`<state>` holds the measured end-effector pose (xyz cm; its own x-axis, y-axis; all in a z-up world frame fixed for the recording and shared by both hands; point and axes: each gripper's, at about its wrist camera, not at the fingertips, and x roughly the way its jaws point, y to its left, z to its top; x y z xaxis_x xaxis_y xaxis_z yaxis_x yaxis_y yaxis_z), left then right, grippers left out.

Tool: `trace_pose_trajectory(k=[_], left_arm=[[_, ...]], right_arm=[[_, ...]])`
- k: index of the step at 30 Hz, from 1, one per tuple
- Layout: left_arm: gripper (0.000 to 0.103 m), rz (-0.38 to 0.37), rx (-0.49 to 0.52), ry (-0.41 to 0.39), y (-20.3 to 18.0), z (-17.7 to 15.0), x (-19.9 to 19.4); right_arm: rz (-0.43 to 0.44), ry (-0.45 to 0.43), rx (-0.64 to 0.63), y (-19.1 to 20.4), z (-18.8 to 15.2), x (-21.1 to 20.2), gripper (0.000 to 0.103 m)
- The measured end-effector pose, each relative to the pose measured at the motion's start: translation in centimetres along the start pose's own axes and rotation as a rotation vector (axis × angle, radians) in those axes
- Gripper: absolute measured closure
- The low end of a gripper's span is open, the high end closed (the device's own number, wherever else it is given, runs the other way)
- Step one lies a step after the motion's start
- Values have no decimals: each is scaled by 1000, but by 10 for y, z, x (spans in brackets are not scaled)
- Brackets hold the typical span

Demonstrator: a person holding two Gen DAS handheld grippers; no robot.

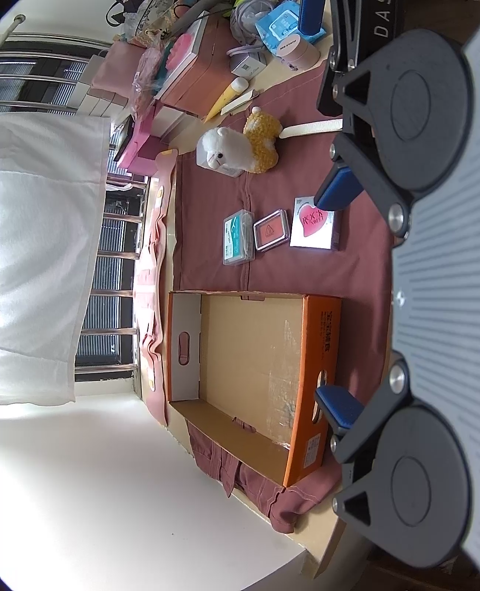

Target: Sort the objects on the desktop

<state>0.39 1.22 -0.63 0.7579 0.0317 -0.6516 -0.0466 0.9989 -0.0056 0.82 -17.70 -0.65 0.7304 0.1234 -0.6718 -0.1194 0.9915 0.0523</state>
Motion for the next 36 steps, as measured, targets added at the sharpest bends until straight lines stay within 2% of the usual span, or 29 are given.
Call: trace_pose_trajectory(k=[30,36], left_arm=[[0,-8,-8,7,6,-2,11],[0,-31,49,-60,0,-4,20]], right_arm=[[7,14,-7,3,0,12,0],[25,28,-6,-9,-3,26,0]])
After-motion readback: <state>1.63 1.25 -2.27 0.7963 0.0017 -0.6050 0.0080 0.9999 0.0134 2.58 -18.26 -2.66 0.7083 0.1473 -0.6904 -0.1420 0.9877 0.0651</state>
